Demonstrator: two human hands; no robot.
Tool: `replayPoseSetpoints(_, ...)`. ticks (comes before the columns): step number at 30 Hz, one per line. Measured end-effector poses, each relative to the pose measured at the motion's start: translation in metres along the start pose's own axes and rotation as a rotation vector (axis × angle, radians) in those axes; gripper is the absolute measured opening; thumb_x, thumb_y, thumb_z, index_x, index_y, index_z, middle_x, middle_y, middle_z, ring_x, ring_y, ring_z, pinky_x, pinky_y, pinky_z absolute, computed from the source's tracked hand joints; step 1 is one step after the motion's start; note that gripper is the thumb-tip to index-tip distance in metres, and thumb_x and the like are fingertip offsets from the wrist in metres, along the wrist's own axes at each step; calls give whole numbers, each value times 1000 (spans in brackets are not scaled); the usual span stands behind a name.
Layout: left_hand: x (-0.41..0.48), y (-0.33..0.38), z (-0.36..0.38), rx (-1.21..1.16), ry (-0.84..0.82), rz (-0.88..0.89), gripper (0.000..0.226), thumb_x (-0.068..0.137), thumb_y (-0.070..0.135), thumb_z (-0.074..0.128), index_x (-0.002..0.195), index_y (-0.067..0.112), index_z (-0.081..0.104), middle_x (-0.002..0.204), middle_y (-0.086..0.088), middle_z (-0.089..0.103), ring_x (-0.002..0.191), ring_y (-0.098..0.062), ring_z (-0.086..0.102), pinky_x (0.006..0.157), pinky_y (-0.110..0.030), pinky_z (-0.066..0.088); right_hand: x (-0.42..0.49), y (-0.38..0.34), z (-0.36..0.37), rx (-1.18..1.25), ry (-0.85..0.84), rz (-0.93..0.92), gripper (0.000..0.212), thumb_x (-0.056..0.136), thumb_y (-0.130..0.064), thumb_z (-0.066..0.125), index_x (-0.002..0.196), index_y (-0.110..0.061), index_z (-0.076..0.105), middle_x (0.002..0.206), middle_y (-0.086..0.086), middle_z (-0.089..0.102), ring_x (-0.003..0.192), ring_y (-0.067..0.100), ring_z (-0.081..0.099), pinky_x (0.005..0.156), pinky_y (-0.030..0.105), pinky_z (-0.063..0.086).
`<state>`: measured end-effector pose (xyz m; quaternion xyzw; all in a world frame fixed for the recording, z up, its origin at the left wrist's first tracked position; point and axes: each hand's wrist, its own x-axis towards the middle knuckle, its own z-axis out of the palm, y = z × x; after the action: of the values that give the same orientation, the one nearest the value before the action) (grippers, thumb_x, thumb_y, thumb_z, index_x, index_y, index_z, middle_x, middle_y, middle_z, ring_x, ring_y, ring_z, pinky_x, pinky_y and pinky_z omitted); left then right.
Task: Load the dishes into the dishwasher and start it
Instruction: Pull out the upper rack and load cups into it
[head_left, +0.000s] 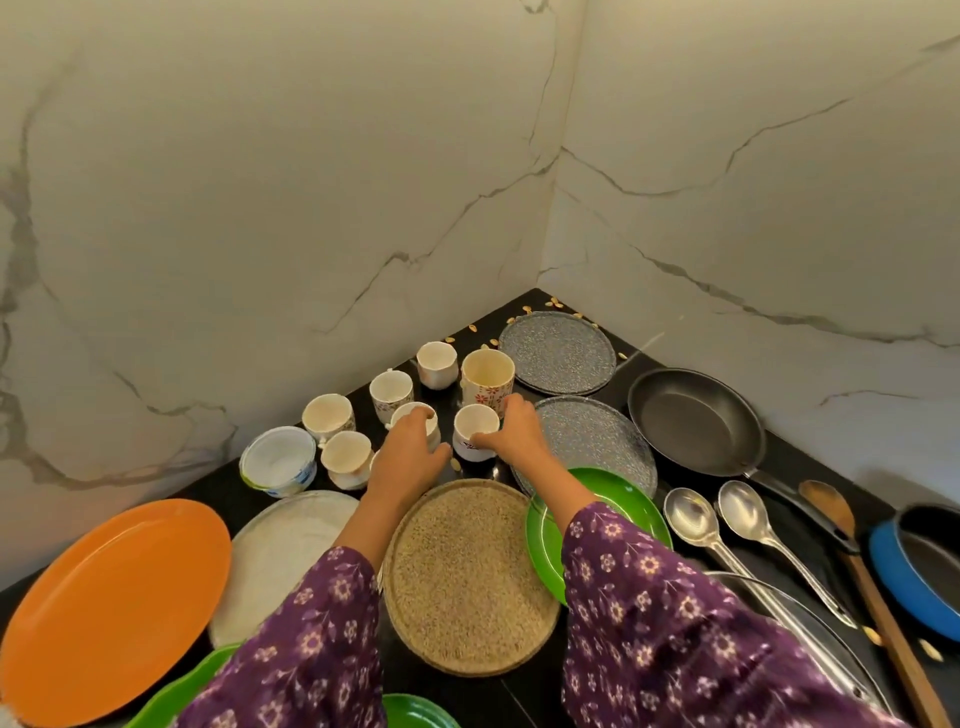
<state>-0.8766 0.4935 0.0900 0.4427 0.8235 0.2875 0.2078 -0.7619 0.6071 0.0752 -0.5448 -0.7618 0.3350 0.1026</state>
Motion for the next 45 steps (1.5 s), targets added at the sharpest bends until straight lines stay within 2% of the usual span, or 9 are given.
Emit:
replayPoseSetpoints(3, 1, -7, 0, 18, 20, 5, 47, 86, 22, 64, 129, 16, 46, 130, -6, 54, 117, -24, 53, 95, -39, 46, 7, -4, 13, -29, -19, 9, 85, 66, -37, 82, 130, -4, 37, 130, 16, 43, 122, 34, 43, 96, 40, 41)
replayPoseSetpoints(6, 1, -13, -1, 51, 35, 20, 47, 87, 26, 63, 129, 16, 46, 131, -6, 54, 117, -24, 52, 93, -39, 47, 8, -8, 22, -53, -37, 6, 88, 62, -42, 82, 129, -5, 40, 129, 14, 46, 120, 34, 46, 93, 41, 45)
replayPoseSetpoints(11, -3, -14, -4, 53, 44, 18, 50, 87, 24, 63, 133, 14, 45, 135, -7, 51, 121, -24, 49, 97, -36, 42, 2, -13, 27, -94, -24, -5, 79, 63, -32, 83, 124, -8, 41, 127, 14, 47, 118, 34, 46, 91, 42, 48)
replayPoseSetpoints(16, -14, -9, -9, 58, 27, 30, 48, 87, 21, 63, 131, 14, 45, 134, -8, 52, 120, -25, 50, 96, -37, 43, -12, -17, 9, 20, 59, -31, 70, 61, -33, 82, 119, -11, 48, 118, 11, 55, 111, 31, 53, 85, 35, 48)
replayPoseSetpoints(21, -34, 18, -8, 24, 0, 103, 50, 87, 20, 64, 132, 12, 44, 132, -9, 52, 119, -25, 50, 95, -35, 42, -51, -12, -34, 116, 135, -94, 62, 66, -25, 80, 118, -9, 52, 116, 11, 58, 108, 27, 54, 77, 27, 40)
replayPoseSetpoints(31, -113, 113, 42, 7, -156, 367, 57, 84, 17, 68, 134, 5, 44, 135, -15, 51, 121, -29, 50, 99, -38, 41, -190, 71, -134, 165, 415, -14, 62, 60, -23, 84, 110, -5, 53, 107, 13, 59, 98, 27, 54, 78, 30, 42)
replayPoseSetpoints(37, -201, 174, 115, -13, -347, 606, 52, 81, 13, 70, 127, 1, 49, 125, -19, 57, 112, -34, 55, 91, -37, 41, -310, 155, -186, 210, 611, 163, 67, 60, -26, 84, 116, -10, 52, 112, 8, 58, 102, 22, 54, 84, 31, 47)
replayPoseSetpoints(42, -290, 224, 175, 11, -552, 746, 49, 85, 19, 66, 128, 4, 49, 126, -16, 57, 114, -31, 55, 93, -37, 41, -426, 224, -210, 216, 772, 352, 65, 62, -27, 84, 117, -10, 53, 110, 5, 57, 97, 16, 49, 76, 21, 32)
replayPoseSetpoints(45, -349, 252, 205, 6, -655, 840, 47, 86, 20, 65, 128, 5, 49, 128, -14, 57, 112, -29, 55, 92, -36, 42, -492, 259, -216, 225, 873, 440, 68, 60, -27, 85, 118, -9, 53, 112, 7, 57, 102, 20, 52, 78, 22, 36)
